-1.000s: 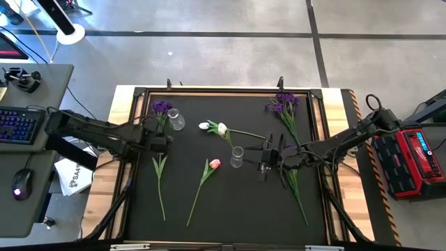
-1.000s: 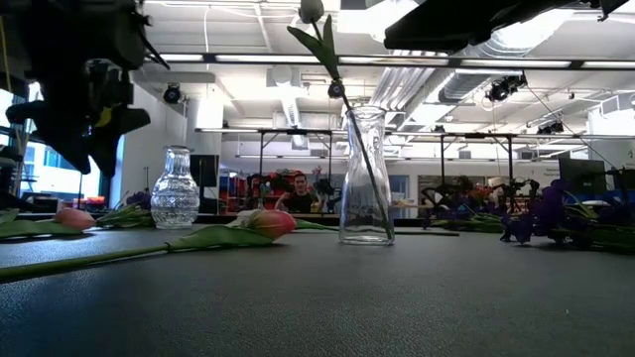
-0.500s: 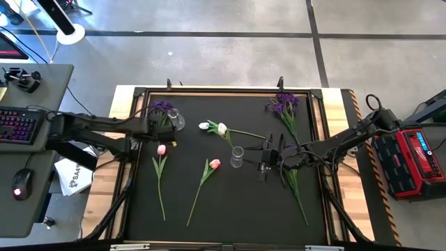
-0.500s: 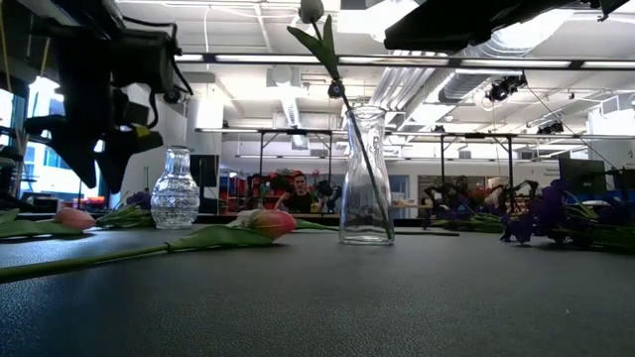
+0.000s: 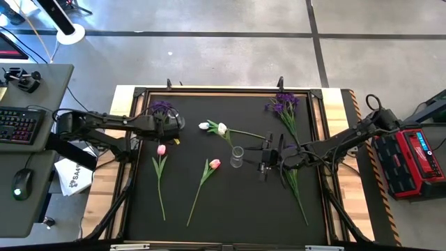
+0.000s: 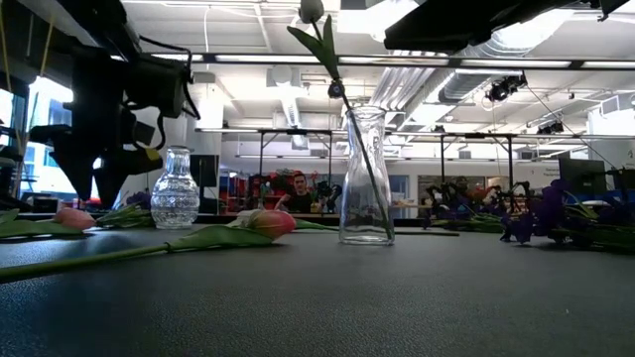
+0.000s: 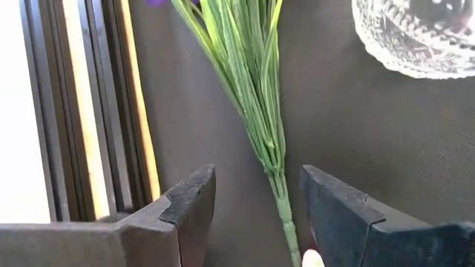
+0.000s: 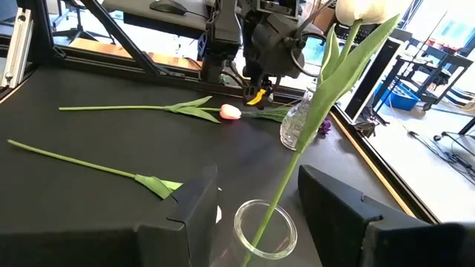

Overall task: Sort flowers into vase by color
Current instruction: Put the left violet flower into the left transparent flower vase

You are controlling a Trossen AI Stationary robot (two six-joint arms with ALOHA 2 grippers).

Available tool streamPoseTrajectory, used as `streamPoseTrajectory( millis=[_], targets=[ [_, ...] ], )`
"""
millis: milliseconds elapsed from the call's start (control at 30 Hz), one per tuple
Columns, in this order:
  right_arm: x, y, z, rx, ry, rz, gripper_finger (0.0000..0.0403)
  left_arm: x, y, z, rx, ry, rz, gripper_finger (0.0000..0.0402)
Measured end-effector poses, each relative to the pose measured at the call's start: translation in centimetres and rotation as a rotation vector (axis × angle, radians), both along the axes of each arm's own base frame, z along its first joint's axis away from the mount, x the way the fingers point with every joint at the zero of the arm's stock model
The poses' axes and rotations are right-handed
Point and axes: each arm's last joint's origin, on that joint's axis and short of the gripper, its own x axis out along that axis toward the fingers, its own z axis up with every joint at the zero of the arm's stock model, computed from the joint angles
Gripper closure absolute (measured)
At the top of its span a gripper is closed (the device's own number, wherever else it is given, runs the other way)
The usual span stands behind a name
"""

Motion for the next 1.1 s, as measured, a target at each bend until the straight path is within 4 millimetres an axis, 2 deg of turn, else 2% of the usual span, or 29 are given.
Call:
streamPoseTrajectory(
  millis=[300,633,1100],
  targets=[
    [0.0,0.1,0.0,0.016,0.004,0.045,0.0231,-1.8,0.4,-3.0,-0.032,-0.04,0.033,0.0216],
    [0.0,0.1,0.0,0.017,0.0,0.046,0.0231,-2.0,0.6,-2.8,0.023,-0.076,0.03,0.0219],
    [0.0,0.1,-0.1,0.033,0.005,0.041,0.0231,-2.3,2.0,-3.1,0.011,-0.084,0.04,0.0335]
  ],
)
